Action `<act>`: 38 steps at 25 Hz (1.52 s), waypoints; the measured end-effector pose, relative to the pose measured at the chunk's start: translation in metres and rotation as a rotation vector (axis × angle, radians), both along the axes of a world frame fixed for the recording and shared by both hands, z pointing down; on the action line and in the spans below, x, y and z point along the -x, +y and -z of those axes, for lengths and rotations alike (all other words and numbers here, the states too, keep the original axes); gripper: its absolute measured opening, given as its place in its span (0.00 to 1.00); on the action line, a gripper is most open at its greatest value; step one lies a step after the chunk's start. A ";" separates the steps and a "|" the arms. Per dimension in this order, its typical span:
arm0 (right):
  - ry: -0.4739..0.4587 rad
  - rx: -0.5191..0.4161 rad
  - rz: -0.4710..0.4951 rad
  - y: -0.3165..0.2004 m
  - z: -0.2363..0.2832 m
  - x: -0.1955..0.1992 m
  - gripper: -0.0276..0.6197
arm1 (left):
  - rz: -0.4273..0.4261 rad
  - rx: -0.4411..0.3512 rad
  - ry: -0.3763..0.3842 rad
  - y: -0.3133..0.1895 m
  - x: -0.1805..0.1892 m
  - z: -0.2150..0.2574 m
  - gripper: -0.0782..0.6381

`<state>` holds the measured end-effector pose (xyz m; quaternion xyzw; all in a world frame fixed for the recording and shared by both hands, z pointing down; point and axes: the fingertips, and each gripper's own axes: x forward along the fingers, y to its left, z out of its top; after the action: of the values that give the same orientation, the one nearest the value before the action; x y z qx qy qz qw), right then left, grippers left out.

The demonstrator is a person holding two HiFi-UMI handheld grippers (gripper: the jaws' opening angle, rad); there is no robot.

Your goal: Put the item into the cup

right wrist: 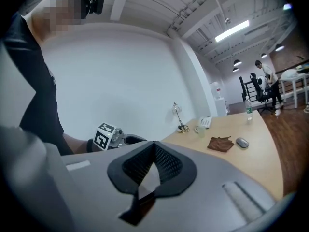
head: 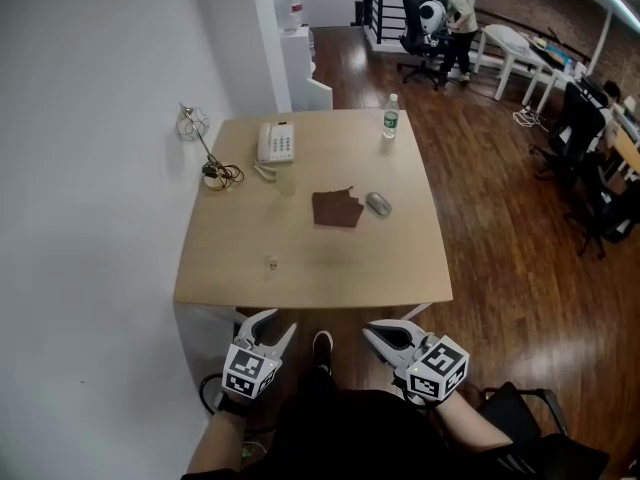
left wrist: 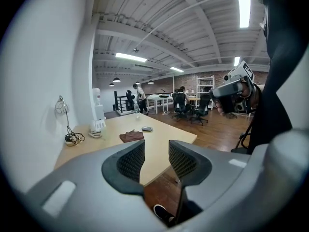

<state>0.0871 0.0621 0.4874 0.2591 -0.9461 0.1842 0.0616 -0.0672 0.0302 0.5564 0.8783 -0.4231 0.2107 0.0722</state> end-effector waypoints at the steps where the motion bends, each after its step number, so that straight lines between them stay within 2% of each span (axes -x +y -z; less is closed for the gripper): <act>1: 0.002 0.005 -0.008 -0.013 -0.003 0.003 0.05 | -0.008 0.001 0.003 -0.013 0.003 -0.003 0.32; 11: 0.006 0.109 -0.061 -0.144 -0.022 0.057 0.05 | -0.113 0.060 0.018 -0.137 0.033 -0.024 0.32; 15: 0.010 0.112 -0.086 -0.183 -0.021 0.071 0.05 | -0.158 0.050 0.022 -0.172 0.043 -0.021 0.32; 18: 0.016 0.115 -0.105 -0.202 -0.019 0.078 0.05 | -0.152 0.063 0.025 -0.192 0.055 -0.024 0.32; 22: 0.015 0.128 -0.113 -0.219 -0.020 0.082 0.05 | -0.131 0.115 0.031 -0.207 0.066 -0.044 0.32; 25: 0.014 0.144 -0.109 -0.227 -0.025 0.084 0.05 | -0.124 0.153 0.001 -0.215 0.073 -0.063 0.32; 29: 0.065 0.139 -0.073 -0.237 -0.034 0.088 0.06 | -0.087 0.214 -0.009 -0.223 0.080 -0.088 0.32; 33: 0.085 0.146 -0.049 -0.253 -0.039 0.098 0.12 | -0.075 0.281 -0.026 -0.225 0.090 -0.112 0.32; 38: 0.095 0.155 -0.020 -0.272 -0.049 0.109 0.14 | -0.049 0.381 -0.070 -0.231 0.099 -0.160 0.32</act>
<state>-0.0218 -0.2097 0.5364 0.2717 -0.9224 0.2449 0.1244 -0.1659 -0.2010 0.7162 0.8510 -0.3561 0.3191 0.2172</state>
